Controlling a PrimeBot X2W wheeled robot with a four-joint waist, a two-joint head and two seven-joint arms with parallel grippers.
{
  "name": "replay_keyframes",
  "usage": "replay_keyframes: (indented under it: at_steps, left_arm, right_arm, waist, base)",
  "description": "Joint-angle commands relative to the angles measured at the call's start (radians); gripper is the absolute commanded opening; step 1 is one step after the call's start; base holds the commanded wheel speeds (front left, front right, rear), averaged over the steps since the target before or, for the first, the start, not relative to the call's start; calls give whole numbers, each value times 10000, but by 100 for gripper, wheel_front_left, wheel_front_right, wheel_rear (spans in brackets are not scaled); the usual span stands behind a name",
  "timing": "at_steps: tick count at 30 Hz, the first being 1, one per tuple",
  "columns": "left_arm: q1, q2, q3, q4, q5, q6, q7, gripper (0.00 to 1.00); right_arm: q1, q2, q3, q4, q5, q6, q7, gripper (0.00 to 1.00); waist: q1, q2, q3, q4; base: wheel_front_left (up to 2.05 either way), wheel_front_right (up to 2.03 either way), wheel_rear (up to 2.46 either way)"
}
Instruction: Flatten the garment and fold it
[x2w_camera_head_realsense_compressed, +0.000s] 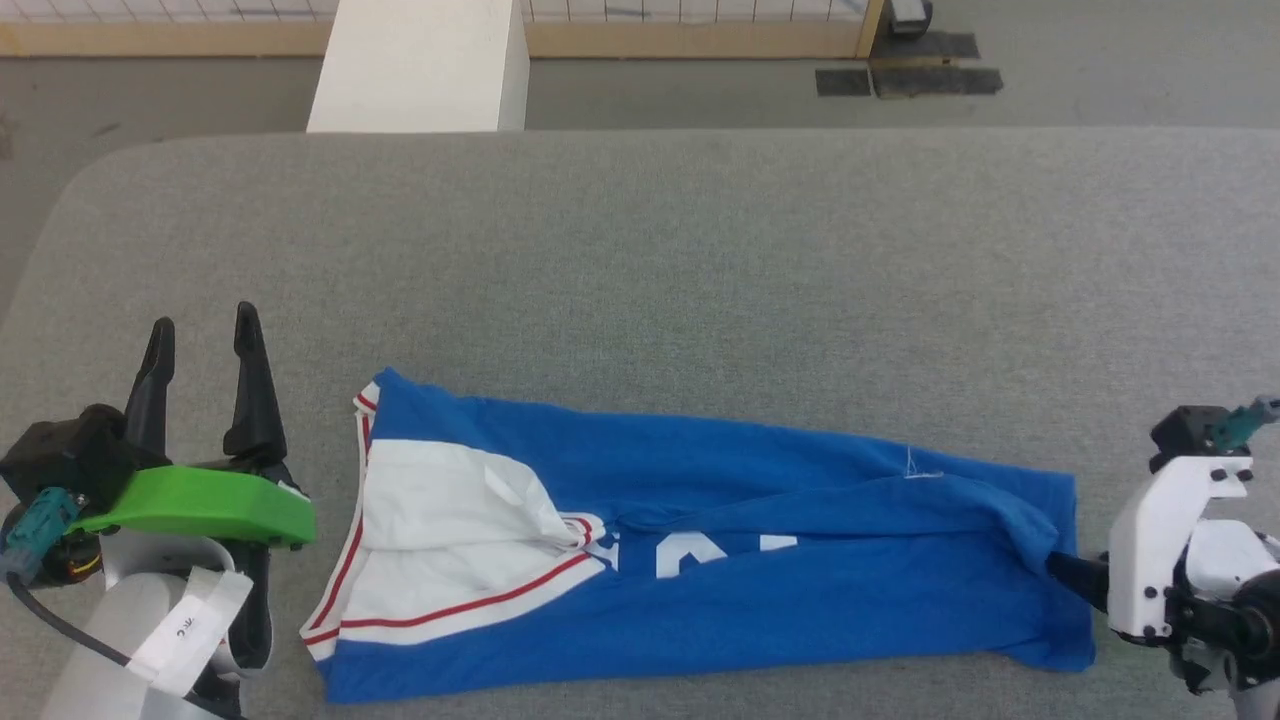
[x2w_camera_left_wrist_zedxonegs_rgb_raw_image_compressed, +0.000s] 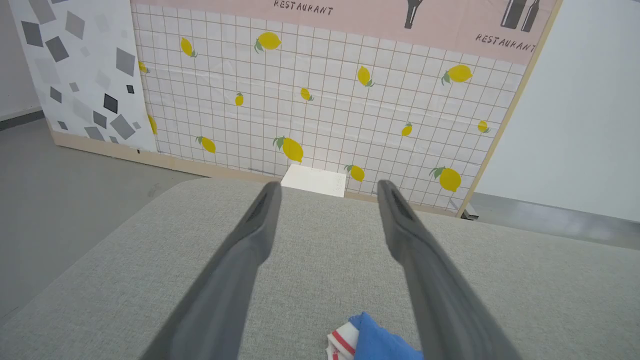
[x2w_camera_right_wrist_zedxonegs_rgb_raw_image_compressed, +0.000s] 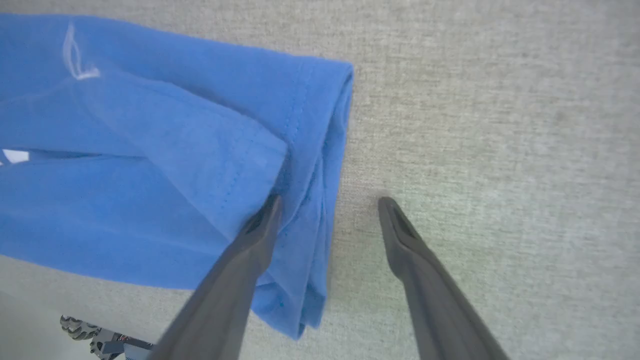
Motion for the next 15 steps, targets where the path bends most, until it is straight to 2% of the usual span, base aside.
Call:
replay_keyframes:
  at_steps: [1, 15]
  left_arm:
    - [157, -72, 30, -64, 137, 36, -105, 100]
    - [338, -495, 276, -160, 481, -115, -201, 100]
  right_arm:
    - [-208, -16, 163, 82, 108, -13, -40, 100]
    - [-868, 41, 1989, 766, 832, -13, -444, 100]
  waist:
    - [0, 0, 228, 63]
    - [0, 0, 488, 123]
  base:
    - [0, 0, 0]
    - [0, 0, 0]
